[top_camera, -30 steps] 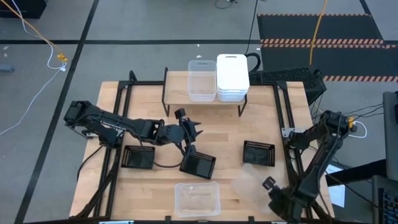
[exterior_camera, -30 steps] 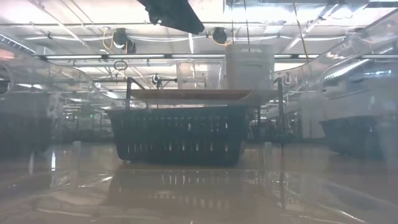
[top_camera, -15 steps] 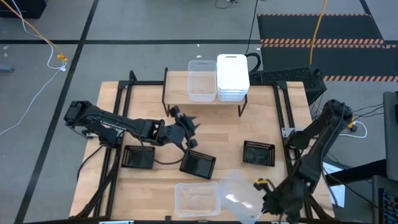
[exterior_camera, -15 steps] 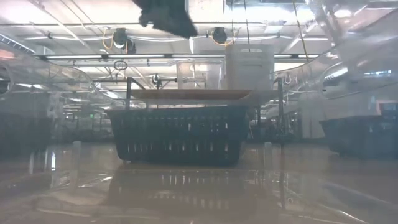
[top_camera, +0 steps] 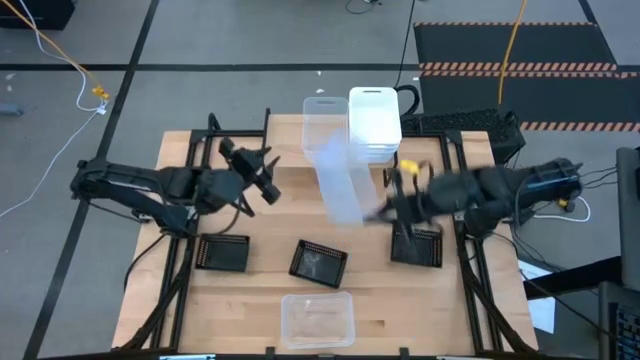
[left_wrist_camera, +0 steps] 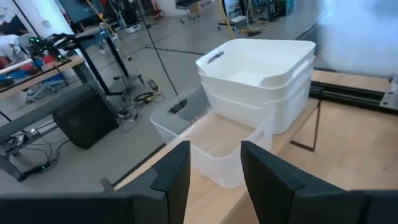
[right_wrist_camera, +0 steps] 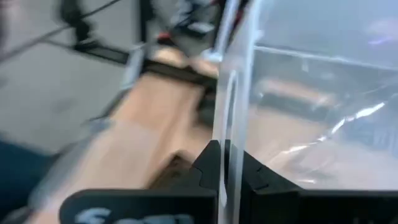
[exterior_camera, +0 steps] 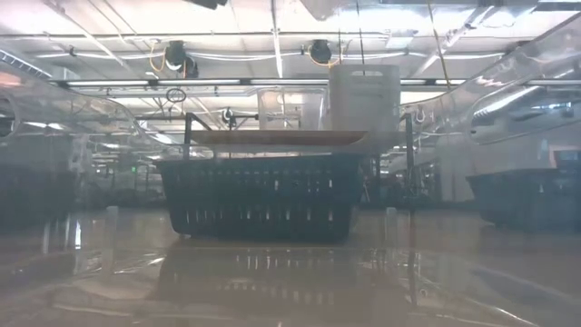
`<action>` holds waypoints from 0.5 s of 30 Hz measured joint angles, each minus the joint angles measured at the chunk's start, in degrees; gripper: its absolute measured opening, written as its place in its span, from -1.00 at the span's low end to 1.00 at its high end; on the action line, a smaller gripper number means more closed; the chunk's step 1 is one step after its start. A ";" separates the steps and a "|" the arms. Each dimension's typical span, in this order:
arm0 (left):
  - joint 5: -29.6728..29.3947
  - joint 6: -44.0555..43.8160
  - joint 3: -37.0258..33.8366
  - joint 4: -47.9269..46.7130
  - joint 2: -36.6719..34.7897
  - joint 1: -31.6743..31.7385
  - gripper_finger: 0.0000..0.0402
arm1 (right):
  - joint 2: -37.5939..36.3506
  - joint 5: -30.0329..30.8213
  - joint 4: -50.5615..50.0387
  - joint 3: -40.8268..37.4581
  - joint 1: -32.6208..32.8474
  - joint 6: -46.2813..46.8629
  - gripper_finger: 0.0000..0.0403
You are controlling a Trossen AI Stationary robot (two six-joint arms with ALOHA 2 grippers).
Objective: Stack baskets on shelf by color
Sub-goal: Stack the right transparent bin on top of the transparent bin on the shelf
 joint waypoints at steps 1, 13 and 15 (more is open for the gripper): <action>1.07 0.85 0.00 -0.15 -0.15 0.91 -0.28 | 0.86 -1.38 0.11 1.93 -3.00 -2.52 -1.00; 20.52 12.93 -6.18 1.43 0.29 18.70 -0.28 | 19.83 -11.99 2.15 15.80 -33.07 -11.55 -1.00; 22.59 13.66 -7.43 2.01 -0.29 22.45 -0.28 | 23.03 -12.07 -0.82 17.49 -36.33 -11.06 -1.00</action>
